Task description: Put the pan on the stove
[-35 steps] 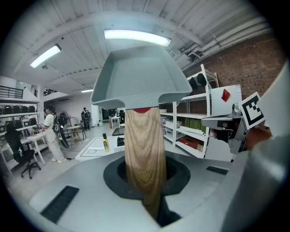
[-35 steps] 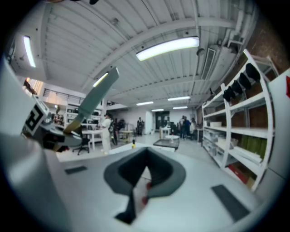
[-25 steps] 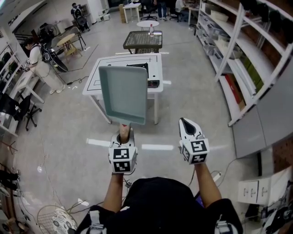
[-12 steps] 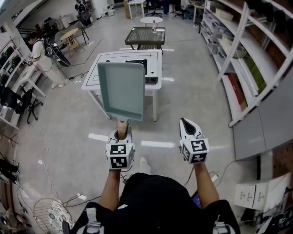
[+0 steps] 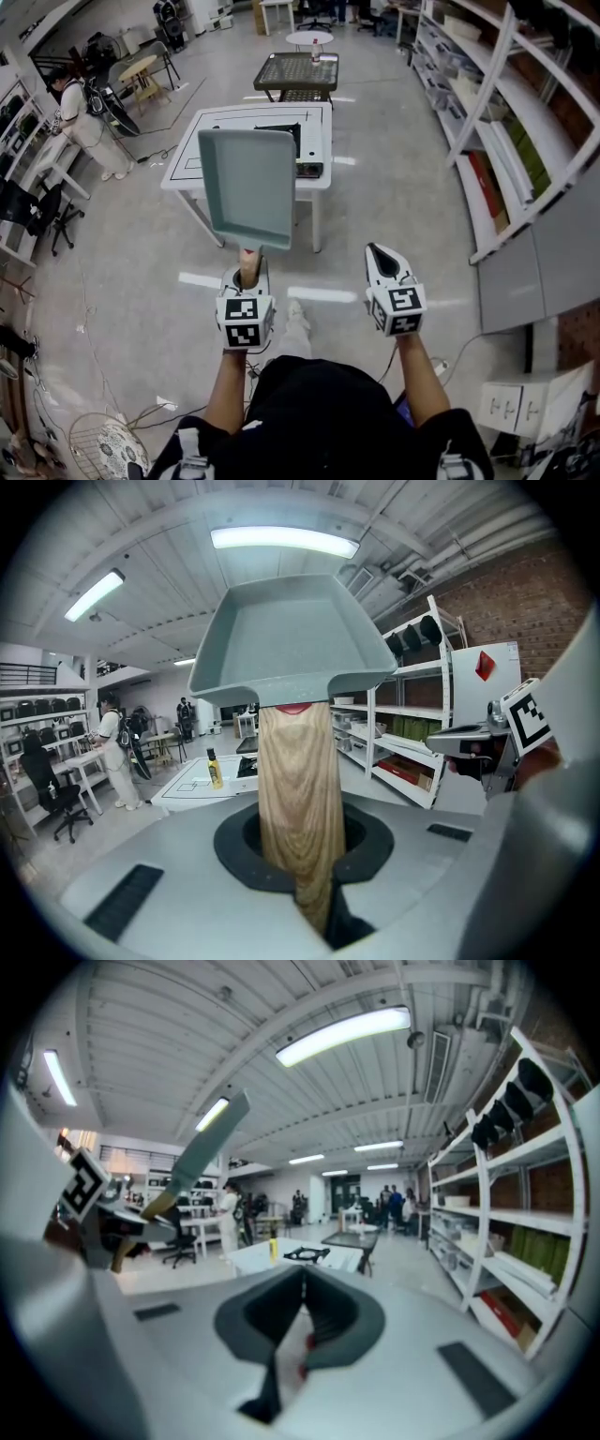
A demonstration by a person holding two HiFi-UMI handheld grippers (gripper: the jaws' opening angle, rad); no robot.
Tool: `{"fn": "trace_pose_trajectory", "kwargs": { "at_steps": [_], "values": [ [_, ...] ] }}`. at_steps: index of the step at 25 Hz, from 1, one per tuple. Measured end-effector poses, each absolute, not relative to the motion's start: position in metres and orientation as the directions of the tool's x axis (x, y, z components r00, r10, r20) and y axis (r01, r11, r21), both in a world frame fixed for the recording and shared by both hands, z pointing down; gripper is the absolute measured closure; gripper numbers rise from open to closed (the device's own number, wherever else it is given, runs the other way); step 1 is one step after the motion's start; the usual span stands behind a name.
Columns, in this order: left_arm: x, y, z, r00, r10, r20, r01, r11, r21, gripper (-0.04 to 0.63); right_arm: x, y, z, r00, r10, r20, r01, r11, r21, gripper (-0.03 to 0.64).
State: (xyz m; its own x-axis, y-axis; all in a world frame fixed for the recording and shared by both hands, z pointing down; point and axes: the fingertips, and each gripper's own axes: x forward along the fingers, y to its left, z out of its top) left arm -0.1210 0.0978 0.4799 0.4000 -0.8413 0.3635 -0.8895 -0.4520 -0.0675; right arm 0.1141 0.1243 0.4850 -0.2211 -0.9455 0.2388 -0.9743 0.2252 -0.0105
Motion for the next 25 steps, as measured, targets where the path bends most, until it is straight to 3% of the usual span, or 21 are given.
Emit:
{"fn": "trace_pose_trajectory", "kwargs": {
  "at_steps": [5,25],
  "values": [
    [-0.119,0.055,0.479,0.393,-0.852,0.347,-0.881,-0.457,-0.123,0.545,0.114,0.08,0.492,-0.214,-0.943,0.256,-0.975,0.223,0.007,0.581],
    [-0.138,-0.178,0.483,0.461,-0.802,0.38,-0.857,-0.514,-0.043,0.545,0.089,-0.143,0.482,-0.158,-0.944,0.291,-0.983,0.178,0.044,0.581]
  ]
}}
